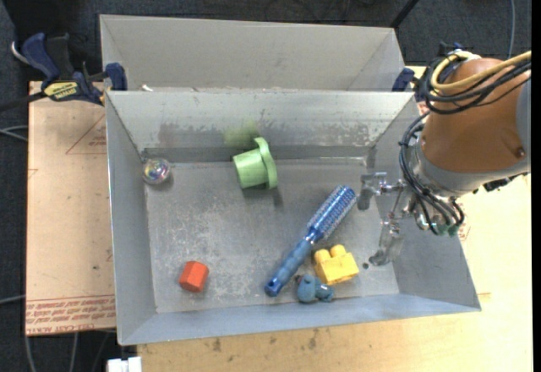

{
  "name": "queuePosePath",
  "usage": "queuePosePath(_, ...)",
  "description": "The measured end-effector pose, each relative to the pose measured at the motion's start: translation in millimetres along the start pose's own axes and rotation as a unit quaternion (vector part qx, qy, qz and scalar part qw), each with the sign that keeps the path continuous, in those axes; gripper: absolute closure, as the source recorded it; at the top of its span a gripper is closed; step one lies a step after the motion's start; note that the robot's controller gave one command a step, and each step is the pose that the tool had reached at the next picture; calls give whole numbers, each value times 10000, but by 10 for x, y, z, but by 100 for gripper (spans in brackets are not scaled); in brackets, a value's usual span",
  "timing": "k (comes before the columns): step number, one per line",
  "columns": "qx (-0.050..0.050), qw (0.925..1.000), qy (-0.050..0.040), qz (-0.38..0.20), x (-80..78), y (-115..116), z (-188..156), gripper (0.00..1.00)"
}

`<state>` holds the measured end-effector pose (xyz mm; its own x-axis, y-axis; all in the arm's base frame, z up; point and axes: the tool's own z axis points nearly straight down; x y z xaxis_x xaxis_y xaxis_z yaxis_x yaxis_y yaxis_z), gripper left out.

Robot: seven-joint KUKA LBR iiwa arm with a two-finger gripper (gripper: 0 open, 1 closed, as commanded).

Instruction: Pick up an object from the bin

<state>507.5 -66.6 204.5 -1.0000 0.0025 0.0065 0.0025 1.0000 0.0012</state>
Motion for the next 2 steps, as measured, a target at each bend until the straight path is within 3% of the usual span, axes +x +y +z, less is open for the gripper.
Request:
queuePosePath(1, 1, 9914, -42, -1310, -470, 536, 1266, 0)
queuePosePath(2, 5, 9914, -32, -1311, -459, 526, 1267, 100)
